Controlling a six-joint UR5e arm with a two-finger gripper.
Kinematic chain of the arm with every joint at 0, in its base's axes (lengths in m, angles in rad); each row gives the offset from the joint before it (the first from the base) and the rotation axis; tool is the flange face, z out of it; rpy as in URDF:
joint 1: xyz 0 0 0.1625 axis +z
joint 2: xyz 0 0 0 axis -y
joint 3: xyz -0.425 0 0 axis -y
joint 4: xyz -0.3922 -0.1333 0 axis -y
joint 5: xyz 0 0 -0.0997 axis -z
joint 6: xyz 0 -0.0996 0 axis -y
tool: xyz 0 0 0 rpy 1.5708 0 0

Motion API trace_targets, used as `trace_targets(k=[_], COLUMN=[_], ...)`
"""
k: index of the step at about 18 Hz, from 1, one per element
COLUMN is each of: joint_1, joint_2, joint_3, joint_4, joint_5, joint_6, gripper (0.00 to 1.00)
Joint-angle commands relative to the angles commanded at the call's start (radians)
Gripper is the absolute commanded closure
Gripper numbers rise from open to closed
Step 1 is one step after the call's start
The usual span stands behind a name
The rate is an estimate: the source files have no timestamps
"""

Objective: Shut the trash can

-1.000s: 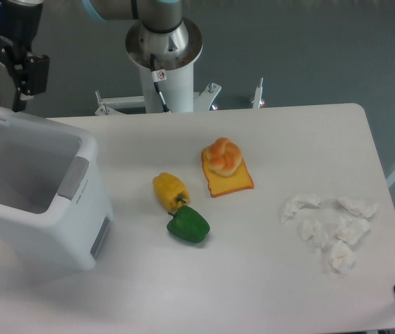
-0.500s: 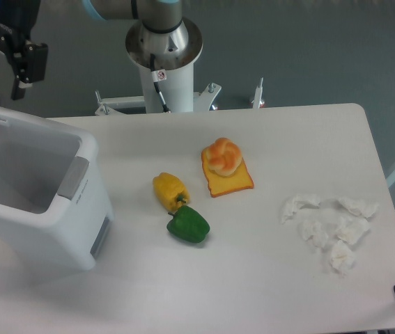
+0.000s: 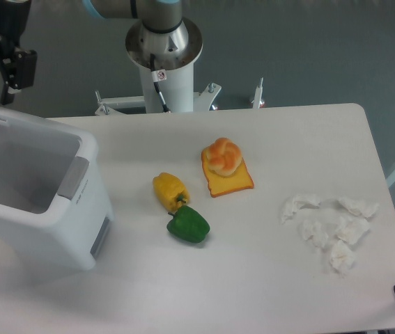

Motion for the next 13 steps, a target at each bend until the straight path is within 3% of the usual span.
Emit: trace_targets(k=[5, 13], joint_1=[0.002, 0.011], joint_2=[-0.017, -0.015], joint_3=[0.029, 0.023], joint_4=[0.0, -0.002], joint_5=[0.0, 0.005], joint_6=[-0.026, -0.051], gripper=[0.0, 0.0])
